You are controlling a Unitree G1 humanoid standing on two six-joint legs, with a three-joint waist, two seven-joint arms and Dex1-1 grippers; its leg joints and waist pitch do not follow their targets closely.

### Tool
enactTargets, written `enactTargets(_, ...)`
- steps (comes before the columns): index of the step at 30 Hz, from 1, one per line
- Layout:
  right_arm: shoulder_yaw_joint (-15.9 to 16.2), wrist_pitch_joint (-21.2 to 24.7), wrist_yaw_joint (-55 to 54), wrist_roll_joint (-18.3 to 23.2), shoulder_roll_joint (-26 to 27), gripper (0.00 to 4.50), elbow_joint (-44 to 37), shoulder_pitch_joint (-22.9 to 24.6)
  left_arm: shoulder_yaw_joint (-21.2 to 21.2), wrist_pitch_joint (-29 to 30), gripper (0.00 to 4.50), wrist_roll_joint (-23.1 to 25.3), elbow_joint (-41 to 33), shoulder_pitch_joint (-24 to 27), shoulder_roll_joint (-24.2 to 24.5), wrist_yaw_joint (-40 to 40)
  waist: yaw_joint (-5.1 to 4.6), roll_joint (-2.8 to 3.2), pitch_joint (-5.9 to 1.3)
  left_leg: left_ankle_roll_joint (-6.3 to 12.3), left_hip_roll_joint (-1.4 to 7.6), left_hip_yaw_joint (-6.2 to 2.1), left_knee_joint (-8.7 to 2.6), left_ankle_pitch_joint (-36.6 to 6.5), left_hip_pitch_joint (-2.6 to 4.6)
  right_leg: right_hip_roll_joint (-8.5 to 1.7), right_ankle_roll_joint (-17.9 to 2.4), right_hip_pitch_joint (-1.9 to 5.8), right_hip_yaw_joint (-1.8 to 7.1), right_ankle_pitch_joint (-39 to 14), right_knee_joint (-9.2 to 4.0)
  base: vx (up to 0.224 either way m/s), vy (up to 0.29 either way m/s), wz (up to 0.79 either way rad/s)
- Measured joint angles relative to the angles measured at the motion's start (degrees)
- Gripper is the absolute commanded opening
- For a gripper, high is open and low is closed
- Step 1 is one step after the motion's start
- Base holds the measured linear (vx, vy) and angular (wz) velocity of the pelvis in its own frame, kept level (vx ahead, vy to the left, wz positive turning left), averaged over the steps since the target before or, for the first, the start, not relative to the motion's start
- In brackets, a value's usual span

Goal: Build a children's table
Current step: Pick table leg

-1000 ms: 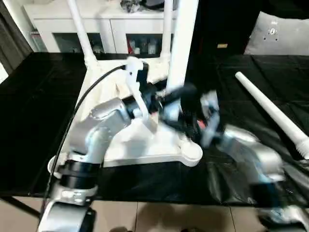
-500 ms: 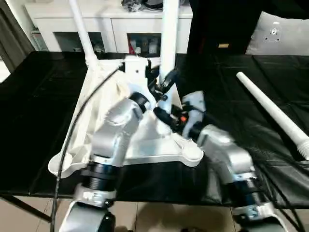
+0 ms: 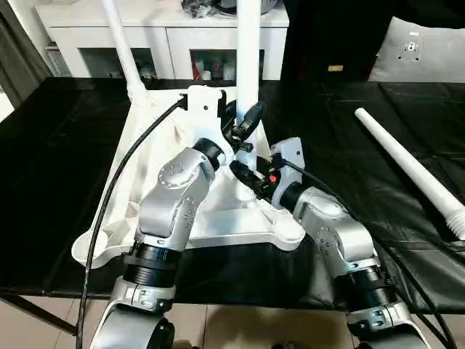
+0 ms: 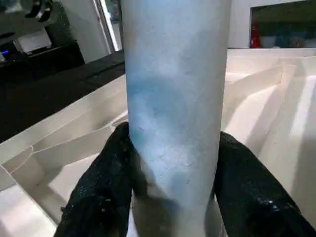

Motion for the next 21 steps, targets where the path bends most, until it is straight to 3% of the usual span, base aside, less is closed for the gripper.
enactTargets(6, -4.2, 1.0, 2.8, 6.1, -0.1, 3.07, -1.6, -0.3, 2.5, 1.3, 1.79, -2.0, 2.0, -1.4, 1.0, -0.6, 0.01, 0.00, 0.00, 0.06, 0.00, 0.00, 0.00, 0.0, -0.01, 0.00, 0.0, -0.02, 0.00, 0.0, 0.01, 0.000, 0.000, 0.00)
enactTargets(10, -8.6, 3.1, 4.1, 9.7, -3.1, 3.47, -3.1, -0.5, 6.2, 3.9, 1.79, -4.9, 3.4, -3.0, 3.3, -1.9, 0.05, 0.00, 0.00, 0.08, -0.02, 0.00, 0.01, 0.0, 0.01, 0.00, 0.0, 0.02, 0.01, 0.0, 0.01, 0.000, 0.000, 0.00)
enactTargets(14, -12.7, 10.5, 5.4, 15.0, -6.0, 3.60, -4.0, -0.5, 9.7, 7.4, 1.79, -10.1, 4.1, -4.6, 3.8, -3.8, 0.19, 0.00, 0.00, 0.24, -0.05, 0.00, 0.01, 0.1, 0.00, -0.01, 0.0, 0.01, 0.01, 0.0, 0.01, 0.000, 0.000, 0.00)
enactTargets(16, -13.7, 13.1, 9.2, 18.5, -8.5, 3.94, -5.2, -0.4, 10.6, 10.1, 1.79, -13.4, 3.9, -4.8, 4.3, -6.2, 0.22, 0.00, 0.00, 0.32, -0.05, 0.00, 0.01, 0.2, -0.01, -0.03, 0.0, 0.01, 0.01, 0.0, 0.00, 0.000, 0.000, 0.00)
enactTargets(21, -14.0, 15.3, 13.9, 20.7, -11.5, 3.96, -7.8, 0.3, 10.9, 15.1, 1.79, -18.0, 2.7, -4.8, 4.9, -10.5, 0.18, 0.00, 0.00, 0.35, -0.05, 0.01, 0.02, 0.2, -0.01, -0.02, 0.0, -0.01, 0.00, 0.0, 0.00, 0.000, 0.000, 0.00)
